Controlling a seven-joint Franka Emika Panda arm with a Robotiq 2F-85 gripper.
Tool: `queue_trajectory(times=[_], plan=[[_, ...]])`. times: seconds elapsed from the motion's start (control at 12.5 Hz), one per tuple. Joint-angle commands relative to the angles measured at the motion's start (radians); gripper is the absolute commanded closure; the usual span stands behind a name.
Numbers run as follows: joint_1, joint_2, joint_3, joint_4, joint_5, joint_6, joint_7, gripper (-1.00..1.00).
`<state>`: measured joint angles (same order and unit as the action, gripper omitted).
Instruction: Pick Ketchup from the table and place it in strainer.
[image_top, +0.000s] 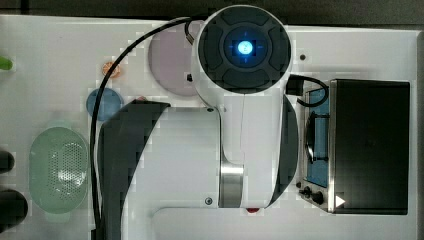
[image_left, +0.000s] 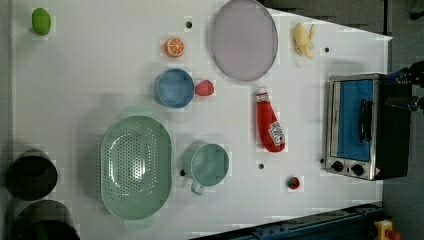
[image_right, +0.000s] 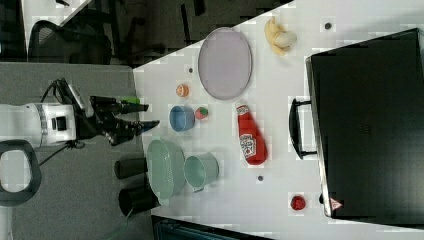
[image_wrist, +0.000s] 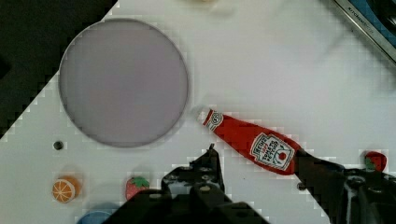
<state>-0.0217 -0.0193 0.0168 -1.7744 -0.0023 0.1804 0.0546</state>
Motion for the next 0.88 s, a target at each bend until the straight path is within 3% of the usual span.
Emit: queue_trajectory(times=[0.08, 0.24, 0.88], plan=[[-0.095, -0.167, 0.027, -0.011, 0.029, -0.182, -0.061, -0.58], [-0.093, -0.160, 0.029, -0.022, 0.029, -0.178, -0.074, -1.00], [-0.090, -0.031, 0.061, -0.184, 0.029, -0.066, -0.384, -1.00]])
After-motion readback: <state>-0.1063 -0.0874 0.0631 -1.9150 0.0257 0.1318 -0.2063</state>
